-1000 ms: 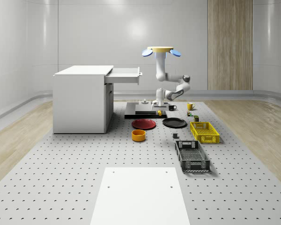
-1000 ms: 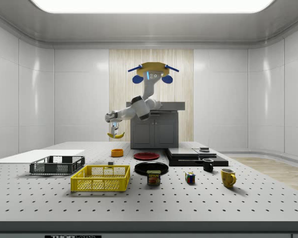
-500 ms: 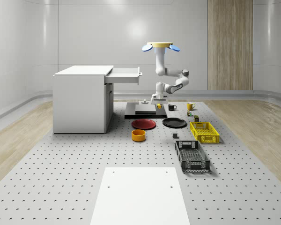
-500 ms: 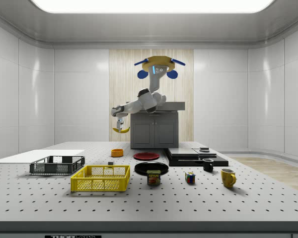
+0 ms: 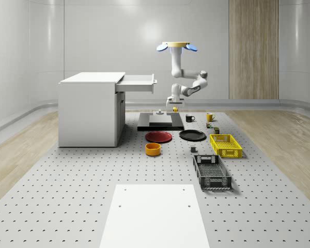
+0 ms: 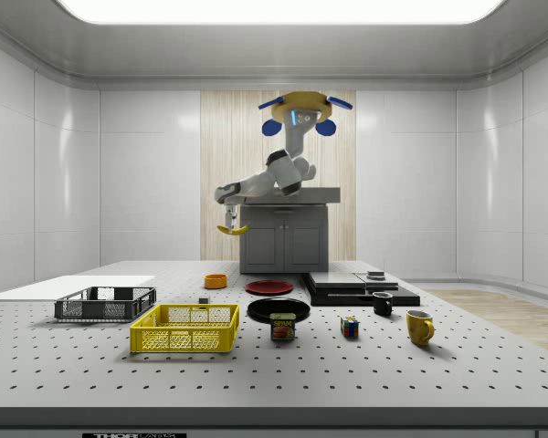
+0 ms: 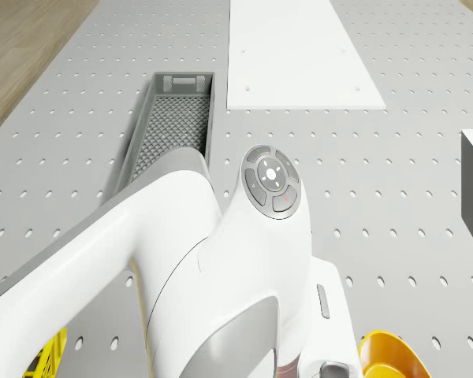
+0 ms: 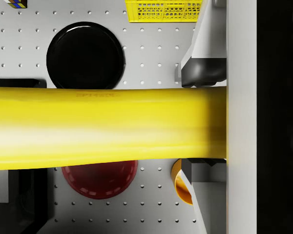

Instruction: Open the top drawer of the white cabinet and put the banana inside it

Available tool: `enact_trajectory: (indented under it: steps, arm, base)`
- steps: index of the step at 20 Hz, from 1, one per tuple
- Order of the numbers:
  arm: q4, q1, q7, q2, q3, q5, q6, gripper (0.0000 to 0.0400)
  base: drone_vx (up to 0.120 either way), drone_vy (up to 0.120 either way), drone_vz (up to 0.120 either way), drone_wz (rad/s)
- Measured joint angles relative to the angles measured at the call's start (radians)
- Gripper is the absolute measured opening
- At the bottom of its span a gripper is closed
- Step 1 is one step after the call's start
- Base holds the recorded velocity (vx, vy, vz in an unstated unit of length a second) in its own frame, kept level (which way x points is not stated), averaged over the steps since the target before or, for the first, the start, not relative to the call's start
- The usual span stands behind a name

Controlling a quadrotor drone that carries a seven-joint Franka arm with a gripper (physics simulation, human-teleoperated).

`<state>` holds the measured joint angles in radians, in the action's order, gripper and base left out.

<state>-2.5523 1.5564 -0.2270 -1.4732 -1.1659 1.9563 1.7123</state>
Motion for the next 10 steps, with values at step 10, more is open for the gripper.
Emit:
enact_trajectory:
  steps: [10]
  arm:
    - [0.000,0.002,-0.001,-0.004,0.000,-0.002,0.003,0.0190]
  base:
    - [-0.120,0.000,0.120,0.000]
